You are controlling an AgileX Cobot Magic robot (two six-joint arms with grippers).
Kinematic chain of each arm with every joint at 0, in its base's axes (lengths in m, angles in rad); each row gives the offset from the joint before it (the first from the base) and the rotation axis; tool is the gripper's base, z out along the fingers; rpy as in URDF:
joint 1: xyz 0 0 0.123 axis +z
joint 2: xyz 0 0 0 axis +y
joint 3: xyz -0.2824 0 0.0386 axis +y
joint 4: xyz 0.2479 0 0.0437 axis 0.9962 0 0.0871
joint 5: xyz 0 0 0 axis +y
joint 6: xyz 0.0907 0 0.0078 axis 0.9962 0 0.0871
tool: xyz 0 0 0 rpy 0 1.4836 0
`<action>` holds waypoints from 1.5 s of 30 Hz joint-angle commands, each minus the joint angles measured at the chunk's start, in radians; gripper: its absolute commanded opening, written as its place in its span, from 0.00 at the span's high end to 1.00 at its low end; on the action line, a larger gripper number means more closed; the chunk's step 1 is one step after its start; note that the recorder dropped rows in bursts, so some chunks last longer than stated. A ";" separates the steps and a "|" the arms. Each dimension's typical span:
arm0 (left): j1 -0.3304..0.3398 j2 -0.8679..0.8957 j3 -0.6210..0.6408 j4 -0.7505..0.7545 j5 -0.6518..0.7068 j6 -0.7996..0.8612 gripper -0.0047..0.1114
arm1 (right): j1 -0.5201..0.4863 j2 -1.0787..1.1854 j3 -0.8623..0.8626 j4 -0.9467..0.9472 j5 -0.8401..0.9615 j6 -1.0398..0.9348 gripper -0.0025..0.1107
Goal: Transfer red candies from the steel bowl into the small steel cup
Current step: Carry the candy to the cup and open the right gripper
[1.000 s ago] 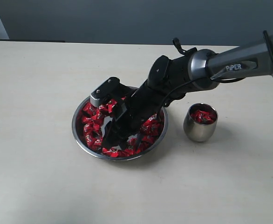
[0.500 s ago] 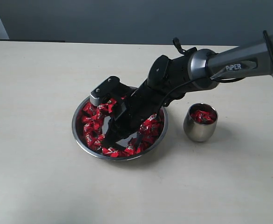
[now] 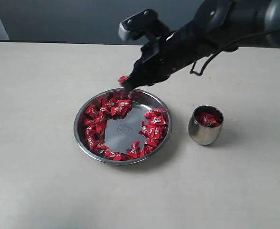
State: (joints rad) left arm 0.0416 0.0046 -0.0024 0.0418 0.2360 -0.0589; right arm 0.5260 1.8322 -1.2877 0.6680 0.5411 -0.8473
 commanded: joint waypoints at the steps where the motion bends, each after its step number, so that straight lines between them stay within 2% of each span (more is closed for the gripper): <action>1: -0.006 -0.005 0.002 0.001 -0.004 -0.002 0.96 | -0.089 -0.092 -0.003 -0.239 0.130 0.247 0.97; 5: -0.006 -0.005 0.002 0.001 -0.004 -0.002 0.96 | -0.159 -0.142 -0.003 -0.425 0.303 0.450 0.97; 8: -0.006 -0.005 0.002 0.001 -0.004 -0.002 0.96 | -0.182 -0.158 0.021 -0.465 0.365 0.480 0.97; 20: -0.006 -0.005 0.002 0.001 -0.004 -0.002 0.96 | -0.187 -0.171 0.203 -0.488 0.262 0.488 0.97; 45: -0.006 -0.005 0.002 0.001 -0.004 -0.002 0.96 | -0.187 -0.095 0.209 -0.547 0.241 0.528 0.97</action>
State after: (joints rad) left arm 0.0416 0.0046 -0.0024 0.0418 0.2360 -0.0589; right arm 0.3454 1.7378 -1.0811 0.1326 0.7915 -0.3221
